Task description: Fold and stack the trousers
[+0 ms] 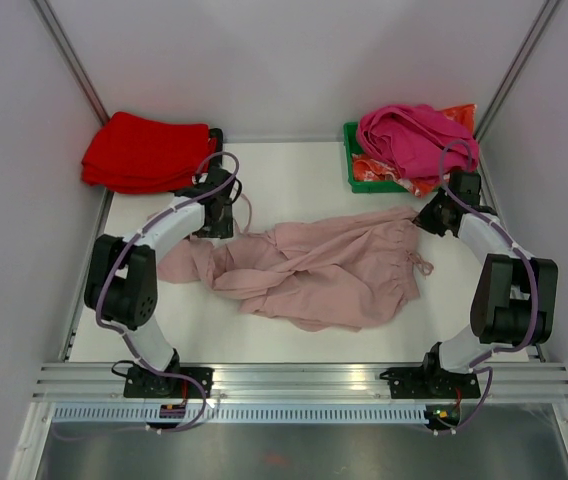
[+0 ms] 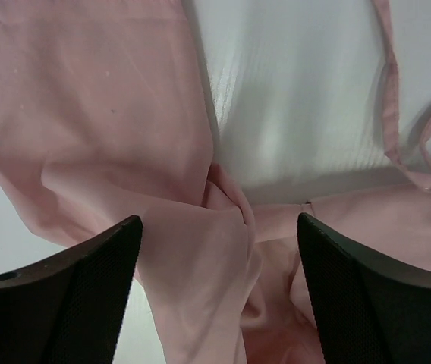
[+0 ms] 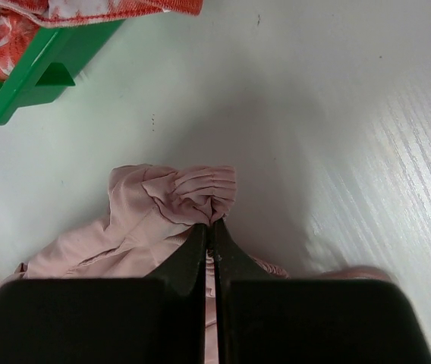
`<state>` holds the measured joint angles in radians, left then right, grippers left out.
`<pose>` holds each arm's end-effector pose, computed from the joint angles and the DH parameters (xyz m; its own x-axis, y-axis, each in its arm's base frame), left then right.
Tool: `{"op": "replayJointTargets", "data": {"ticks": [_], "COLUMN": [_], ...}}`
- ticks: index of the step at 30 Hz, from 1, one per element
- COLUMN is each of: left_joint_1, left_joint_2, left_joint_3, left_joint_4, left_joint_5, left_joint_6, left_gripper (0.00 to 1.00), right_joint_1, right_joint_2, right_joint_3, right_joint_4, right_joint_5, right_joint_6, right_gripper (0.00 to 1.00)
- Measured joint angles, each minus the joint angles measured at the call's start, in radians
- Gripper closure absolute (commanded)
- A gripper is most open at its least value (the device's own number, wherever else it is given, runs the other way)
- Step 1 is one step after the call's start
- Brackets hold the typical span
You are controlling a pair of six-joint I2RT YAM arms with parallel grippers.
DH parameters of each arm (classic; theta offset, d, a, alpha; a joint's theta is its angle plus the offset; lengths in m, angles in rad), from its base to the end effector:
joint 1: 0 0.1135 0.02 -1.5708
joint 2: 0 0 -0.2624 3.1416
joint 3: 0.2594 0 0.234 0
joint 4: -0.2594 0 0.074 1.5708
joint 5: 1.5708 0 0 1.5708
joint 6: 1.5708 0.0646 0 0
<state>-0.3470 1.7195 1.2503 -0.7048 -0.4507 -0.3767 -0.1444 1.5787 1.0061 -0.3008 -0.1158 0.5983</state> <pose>0.3282 -0.0888 0.2024 -0.8609 -0.0408 -0.5072 -0.1816 0.9558 0.2314 0.3310 -0.0406 0.1979 -0.5876 0.6508 -0.4808 0.4847 0.7589 0.4349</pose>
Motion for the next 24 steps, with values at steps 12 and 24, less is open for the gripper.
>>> {"op": "replayJointTargets", "data": {"ticks": [12, 24], "left_joint_1": [0.071, 0.354], "left_joint_2": [0.035, -0.676], "left_joint_3": [-0.089, -0.3], "left_joint_4": [0.01, 0.259], "left_joint_5": [0.094, 0.11], "left_joint_6": [0.027, -0.109], "left_gripper": [0.78, 0.98], "right_joint_1": [0.0, -0.002], "right_joint_2": [0.008, 0.014], "right_joint_3": [-0.007, -0.007], "right_joint_4": [0.018, 0.023], "right_joint_5": [-0.008, -0.003], "right_joint_6": [0.008, 0.008], "right_gripper": [1.0, 1.0]}}
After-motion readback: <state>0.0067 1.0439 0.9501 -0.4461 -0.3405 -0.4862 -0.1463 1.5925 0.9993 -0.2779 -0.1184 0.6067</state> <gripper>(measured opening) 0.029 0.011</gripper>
